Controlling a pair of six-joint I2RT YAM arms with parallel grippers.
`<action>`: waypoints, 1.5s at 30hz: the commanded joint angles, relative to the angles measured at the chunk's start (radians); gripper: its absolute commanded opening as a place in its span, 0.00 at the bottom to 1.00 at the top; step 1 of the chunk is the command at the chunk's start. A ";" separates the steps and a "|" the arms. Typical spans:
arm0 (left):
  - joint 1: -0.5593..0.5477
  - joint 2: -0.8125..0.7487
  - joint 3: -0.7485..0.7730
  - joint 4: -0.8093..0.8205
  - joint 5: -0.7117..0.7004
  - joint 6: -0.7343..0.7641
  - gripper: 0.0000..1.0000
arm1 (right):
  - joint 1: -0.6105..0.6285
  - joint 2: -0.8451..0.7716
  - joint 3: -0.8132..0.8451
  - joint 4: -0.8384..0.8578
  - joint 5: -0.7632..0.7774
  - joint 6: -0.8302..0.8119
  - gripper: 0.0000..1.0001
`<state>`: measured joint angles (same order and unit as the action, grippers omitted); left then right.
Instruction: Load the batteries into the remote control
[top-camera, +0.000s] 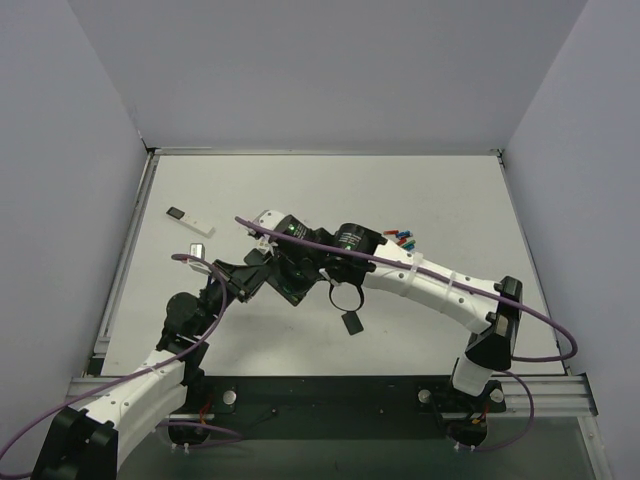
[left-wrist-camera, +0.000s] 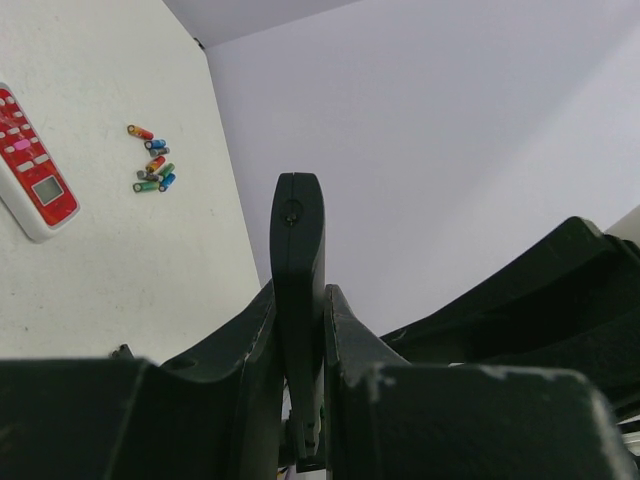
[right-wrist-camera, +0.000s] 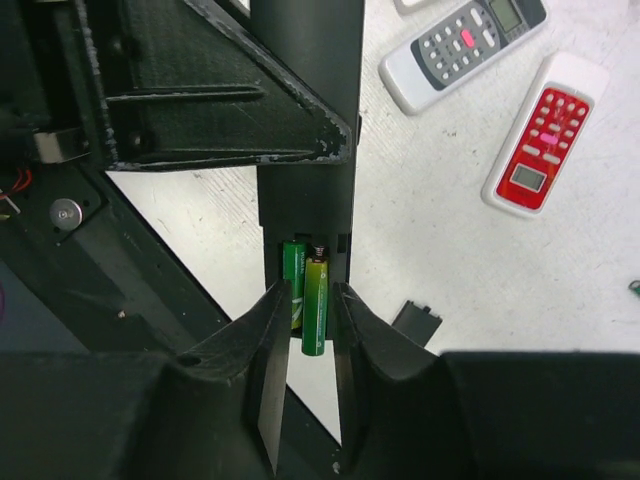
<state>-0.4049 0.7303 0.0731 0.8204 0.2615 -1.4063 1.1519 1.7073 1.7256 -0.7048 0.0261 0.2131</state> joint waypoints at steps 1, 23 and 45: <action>0.003 -0.008 0.013 0.068 0.028 -0.010 0.00 | 0.008 -0.116 0.035 0.031 -0.017 -0.107 0.21; 0.005 0.152 0.177 0.095 0.309 0.007 0.00 | -0.104 -0.517 -0.566 0.310 -0.572 -0.856 0.38; 0.003 0.164 0.232 0.043 0.383 0.026 0.00 | -0.138 -0.456 -0.526 0.334 -0.747 -0.922 0.39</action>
<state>-0.4046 0.8978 0.2550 0.8398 0.6201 -1.4006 1.0199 1.2335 1.1519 -0.4068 -0.6605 -0.6865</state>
